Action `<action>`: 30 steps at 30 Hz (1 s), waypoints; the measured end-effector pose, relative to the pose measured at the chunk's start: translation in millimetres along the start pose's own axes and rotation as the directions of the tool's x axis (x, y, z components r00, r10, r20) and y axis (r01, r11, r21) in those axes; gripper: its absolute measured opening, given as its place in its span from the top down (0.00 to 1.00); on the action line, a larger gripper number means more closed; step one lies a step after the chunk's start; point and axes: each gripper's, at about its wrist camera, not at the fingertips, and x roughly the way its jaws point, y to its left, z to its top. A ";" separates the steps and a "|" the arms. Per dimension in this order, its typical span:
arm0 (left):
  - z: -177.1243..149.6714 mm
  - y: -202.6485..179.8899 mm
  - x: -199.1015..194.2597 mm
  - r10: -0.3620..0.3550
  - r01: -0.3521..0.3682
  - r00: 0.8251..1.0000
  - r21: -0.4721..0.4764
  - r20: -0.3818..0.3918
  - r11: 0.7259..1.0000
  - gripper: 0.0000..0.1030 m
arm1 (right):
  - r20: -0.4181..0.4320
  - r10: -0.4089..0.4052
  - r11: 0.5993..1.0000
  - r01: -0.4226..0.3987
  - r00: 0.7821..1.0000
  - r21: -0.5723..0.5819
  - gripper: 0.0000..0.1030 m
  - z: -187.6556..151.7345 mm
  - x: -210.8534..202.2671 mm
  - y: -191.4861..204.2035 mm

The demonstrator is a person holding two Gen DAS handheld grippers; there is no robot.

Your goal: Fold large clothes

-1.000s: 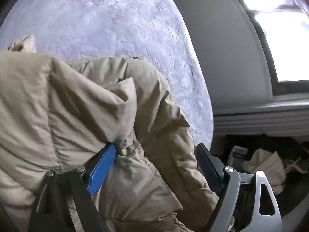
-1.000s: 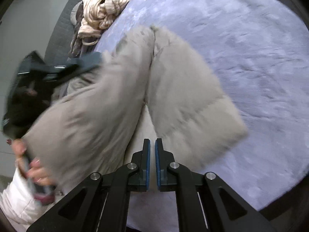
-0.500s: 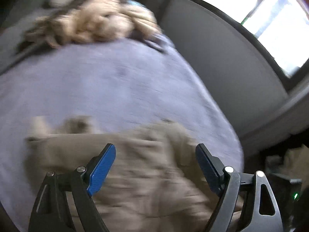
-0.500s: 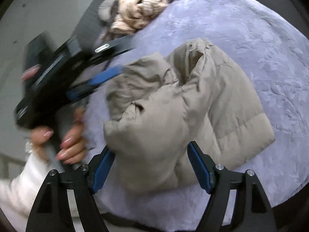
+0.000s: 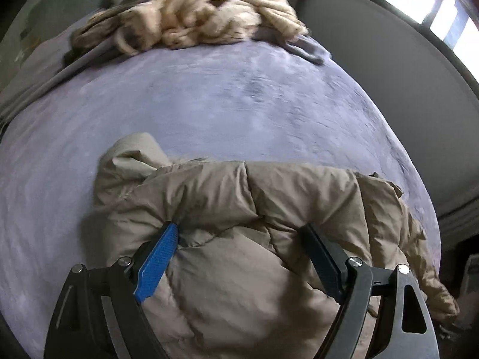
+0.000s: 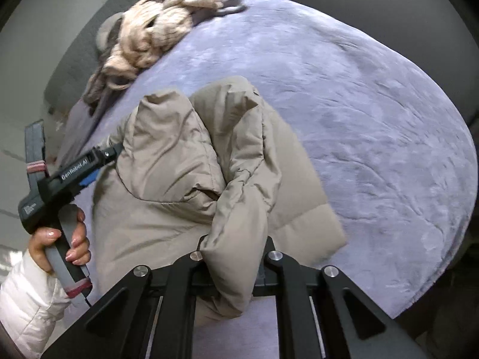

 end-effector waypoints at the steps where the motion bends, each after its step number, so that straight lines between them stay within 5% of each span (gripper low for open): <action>1: 1.6 -7.4 1.6 -0.006 0.006 1.000 0.007 -0.004 1.000 0.18 | 0.001 -0.006 1.000 0.006 1.000 0.015 0.89 6.0 6.7 -5.8; 10: -2.9 -46.6 18.5 0.012 -0.010 1.000 0.079 -0.018 0.997 0.15 | -0.057 0.057 0.989 -0.049 0.997 0.142 0.85 -3.6 39.4 -76.0; 15: -4.2 -40.6 20.8 0.031 -0.029 0.999 0.073 -0.033 0.997 0.14 | -0.125 0.114 0.977 -0.089 0.986 0.194 0.72 6.7 28.1 -90.6; 22: -6.1 -37.2 21.6 0.049 -0.047 0.998 0.066 -0.036 0.997 0.14 | 0.037 0.007 0.997 -0.005 0.999 -0.071 0.72 31.6 -41.2 -59.0; 26: -6.3 -38.0 21.7 0.059 -0.056 0.997 0.063 -0.039 0.996 0.14 | -0.040 0.026 0.973 -0.034 0.999 -0.227 0.72 32.8 -24.1 -32.2; 30: -6.4 -37.9 14.4 0.083 -0.081 0.995 0.040 -0.051 0.996 0.14 | -0.182 -0.031 0.969 -0.015 0.983 -0.245 0.72 16.6 18.7 -34.7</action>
